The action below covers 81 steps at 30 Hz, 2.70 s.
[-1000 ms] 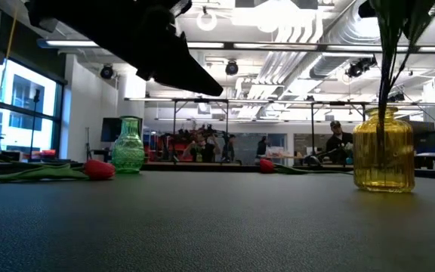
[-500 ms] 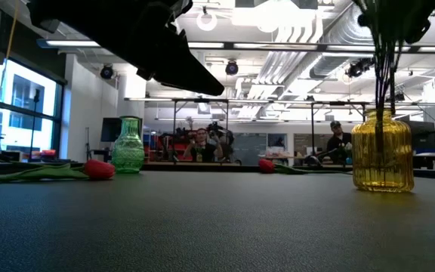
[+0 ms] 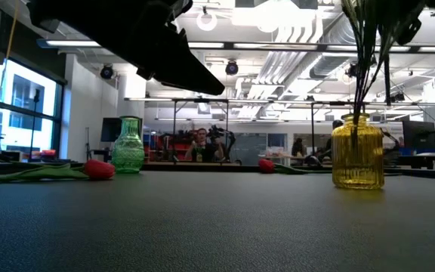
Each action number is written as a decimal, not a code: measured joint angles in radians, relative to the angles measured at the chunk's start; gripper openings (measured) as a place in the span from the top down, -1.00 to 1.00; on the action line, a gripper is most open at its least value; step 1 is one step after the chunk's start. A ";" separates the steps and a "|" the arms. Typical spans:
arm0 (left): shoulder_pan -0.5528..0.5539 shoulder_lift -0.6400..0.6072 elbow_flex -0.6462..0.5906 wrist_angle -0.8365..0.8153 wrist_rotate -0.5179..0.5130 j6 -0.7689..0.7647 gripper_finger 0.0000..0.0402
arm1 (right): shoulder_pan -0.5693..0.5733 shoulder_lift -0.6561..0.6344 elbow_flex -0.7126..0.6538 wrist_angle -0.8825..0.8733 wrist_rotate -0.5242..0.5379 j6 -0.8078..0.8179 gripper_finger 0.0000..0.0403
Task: Sort flowers into vase by color
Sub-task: Put the yellow flowers into the yellow vase, then adjust the white flowers into the yellow vase
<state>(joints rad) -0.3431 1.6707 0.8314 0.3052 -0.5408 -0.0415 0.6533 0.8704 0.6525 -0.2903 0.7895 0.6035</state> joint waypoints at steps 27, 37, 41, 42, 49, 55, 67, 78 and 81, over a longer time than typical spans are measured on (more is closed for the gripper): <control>0.000 0.000 0.000 0.008 0.008 0.000 0.27 | -0.164 0.038 0.001 -0.085 0.028 0.025 1.00; 0.000 0.000 0.000 0.008 0.008 0.000 0.27 | -0.183 0.079 0.001 -0.086 -0.016 0.025 0.78; 0.000 0.000 0.000 0.008 0.008 -0.001 0.27 | -0.183 0.079 0.001 -0.086 -0.035 0.027 0.48; 0.000 0.000 0.000 0.008 0.008 -0.001 0.27 | -0.183 0.079 0.001 -0.086 -0.042 0.027 0.40; 0.000 0.000 0.000 0.008 0.008 -0.003 0.27 | -0.183 0.054 0.001 -0.086 -0.147 0.040 -0.04; 0.000 0.000 0.000 0.008 0.008 -0.003 0.27 | -0.183 -0.035 0.001 -0.125 -0.288 0.142 -0.13; 0.000 0.000 0.000 0.007 0.015 -0.008 0.27 | -0.182 -0.180 0.001 -0.470 -0.548 0.492 0.07; 0.000 0.000 0.000 0.007 0.015 -0.010 0.27 | -0.049 -0.090 0.001 -0.414 -0.703 0.568 0.40; 0.000 0.000 0.000 0.007 0.015 -0.010 0.27 | 0.026 -0.033 0.001 -0.280 -0.647 0.471 0.47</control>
<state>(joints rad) -0.3428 1.6707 0.8314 0.3126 -0.5259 -0.0513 0.6790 0.8369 0.6537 -0.5705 0.1429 1.0743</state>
